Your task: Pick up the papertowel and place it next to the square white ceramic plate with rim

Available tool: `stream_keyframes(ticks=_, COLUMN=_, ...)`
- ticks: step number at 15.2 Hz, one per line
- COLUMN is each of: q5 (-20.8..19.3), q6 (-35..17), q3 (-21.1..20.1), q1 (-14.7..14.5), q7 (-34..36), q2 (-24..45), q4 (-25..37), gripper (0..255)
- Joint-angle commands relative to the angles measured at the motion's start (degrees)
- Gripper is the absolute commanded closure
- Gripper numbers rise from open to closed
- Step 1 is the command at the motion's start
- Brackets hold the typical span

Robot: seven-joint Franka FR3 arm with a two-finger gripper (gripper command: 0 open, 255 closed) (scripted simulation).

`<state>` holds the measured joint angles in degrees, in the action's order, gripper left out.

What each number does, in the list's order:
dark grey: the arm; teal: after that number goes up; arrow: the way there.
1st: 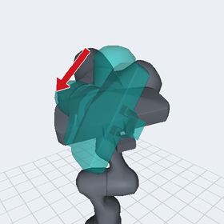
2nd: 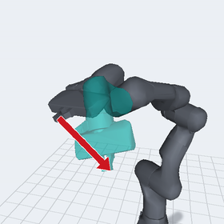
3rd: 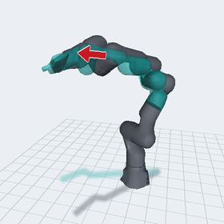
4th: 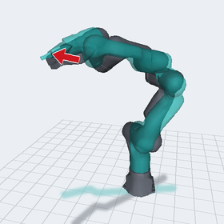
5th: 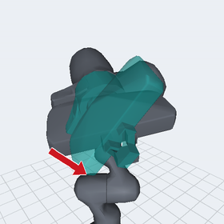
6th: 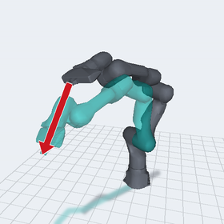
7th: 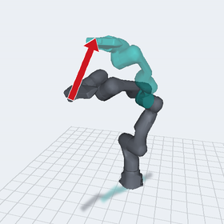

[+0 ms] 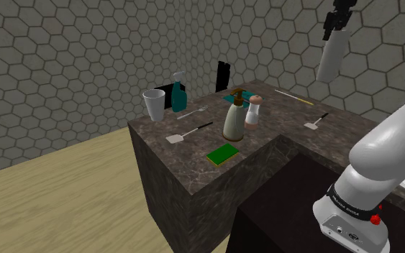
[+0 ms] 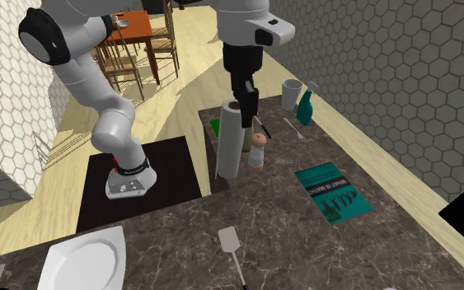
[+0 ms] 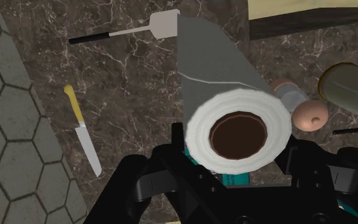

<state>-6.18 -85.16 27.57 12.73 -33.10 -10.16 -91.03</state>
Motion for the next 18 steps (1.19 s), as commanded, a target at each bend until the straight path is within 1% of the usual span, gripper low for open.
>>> stream_keyframes(ticks=1, q5=-2.2, q6=0.0, q3=-0.6, q1=0.4, q7=0.3, q2=-4.9, q4=-4.5, gripper=255)
stream_keyframes(ticks=5, q5=-5.5, q6=0.8, q3=-1.3, q1=2.0, q7=-0.3, q2=-13.1, q4=-11.1, gripper=255)
stream_keyframes(ticks=9, q5=-8.4, q6=2.5, q3=-1.6, q1=4.0, q7=-1.5, q2=-20.6, q4=-16.3, gripper=255)
stream_keyframes(ticks=13, q5=-11.0, q6=4.9, q3=-1.7, q1=6.4, q7=-3.4, q2=-27.5, q4=-20.3, gripper=255)
stream_keyframes(ticks=18, q5=-14.3, q6=8.5, q3=-1.2, q1=9.3, q7=-6.6, q2=-35.3, q4=-23.7, gripper=255)
